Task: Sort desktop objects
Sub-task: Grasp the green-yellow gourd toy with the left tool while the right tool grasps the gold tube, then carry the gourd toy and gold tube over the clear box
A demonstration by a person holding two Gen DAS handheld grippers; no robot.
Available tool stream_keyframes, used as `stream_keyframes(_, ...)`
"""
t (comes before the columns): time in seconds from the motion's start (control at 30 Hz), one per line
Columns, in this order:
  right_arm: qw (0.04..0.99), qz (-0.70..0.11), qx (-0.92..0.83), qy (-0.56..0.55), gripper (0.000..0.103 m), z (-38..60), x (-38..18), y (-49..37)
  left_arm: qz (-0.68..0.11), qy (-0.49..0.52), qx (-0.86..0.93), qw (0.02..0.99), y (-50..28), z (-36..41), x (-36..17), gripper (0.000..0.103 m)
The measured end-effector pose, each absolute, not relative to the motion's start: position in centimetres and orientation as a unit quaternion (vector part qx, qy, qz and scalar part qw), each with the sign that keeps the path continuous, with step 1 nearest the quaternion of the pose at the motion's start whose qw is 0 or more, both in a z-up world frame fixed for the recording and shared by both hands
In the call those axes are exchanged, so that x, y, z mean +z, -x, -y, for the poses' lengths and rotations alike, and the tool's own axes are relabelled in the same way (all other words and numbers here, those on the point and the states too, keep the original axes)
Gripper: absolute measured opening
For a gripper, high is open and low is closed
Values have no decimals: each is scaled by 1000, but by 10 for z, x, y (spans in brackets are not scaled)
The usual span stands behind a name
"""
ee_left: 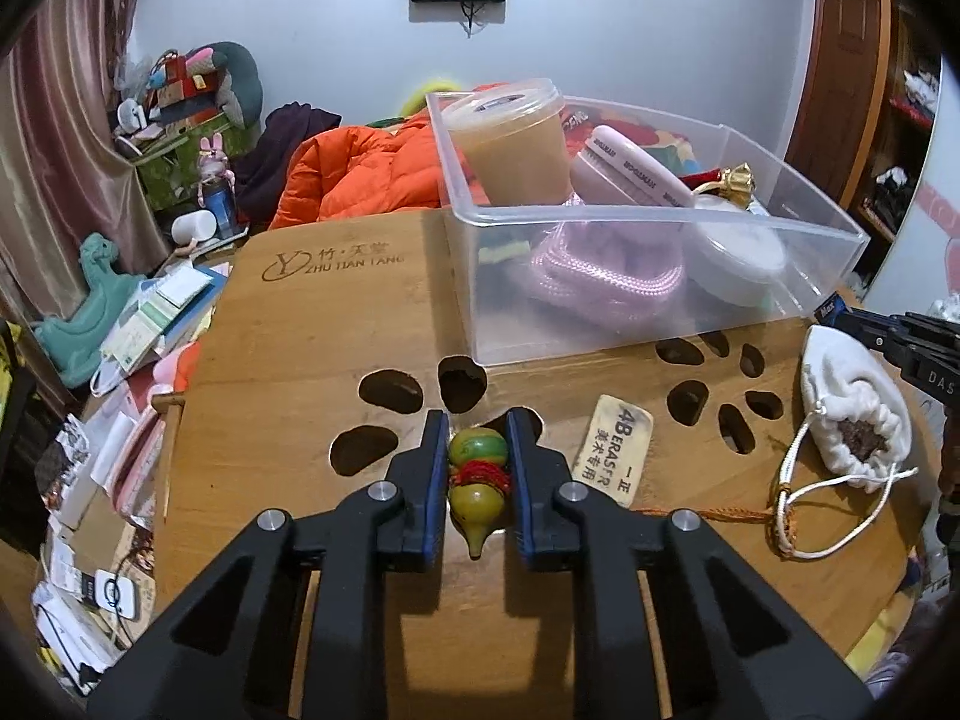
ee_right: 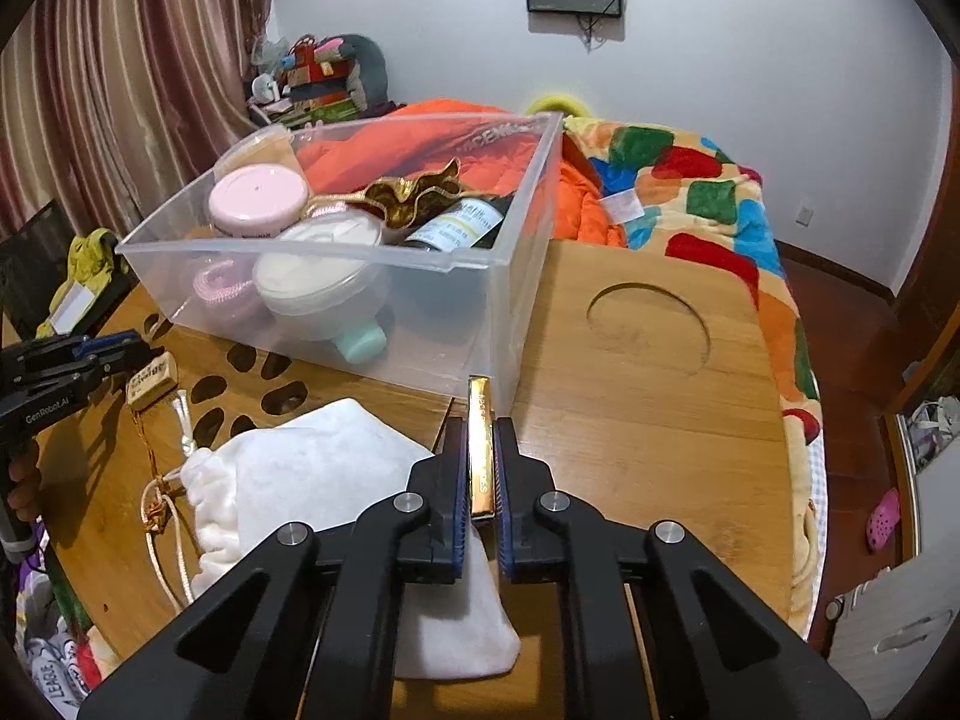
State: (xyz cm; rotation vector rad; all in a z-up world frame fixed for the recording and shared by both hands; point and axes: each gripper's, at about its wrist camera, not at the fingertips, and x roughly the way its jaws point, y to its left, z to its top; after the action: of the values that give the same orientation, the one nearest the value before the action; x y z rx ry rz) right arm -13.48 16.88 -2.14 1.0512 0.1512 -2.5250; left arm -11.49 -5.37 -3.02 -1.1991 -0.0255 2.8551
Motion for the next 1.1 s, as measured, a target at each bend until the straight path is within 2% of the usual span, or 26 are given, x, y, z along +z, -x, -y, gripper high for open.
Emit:
stream_keyframes(0.27,198,-34,-912,-357,7,-177,0,119,30,373,927,21,102,59,-23,18)
stream_keyframes(1.1,226,-9,-929,-292,7,-172,52,102,26,293,955,41,102,55,43,18)
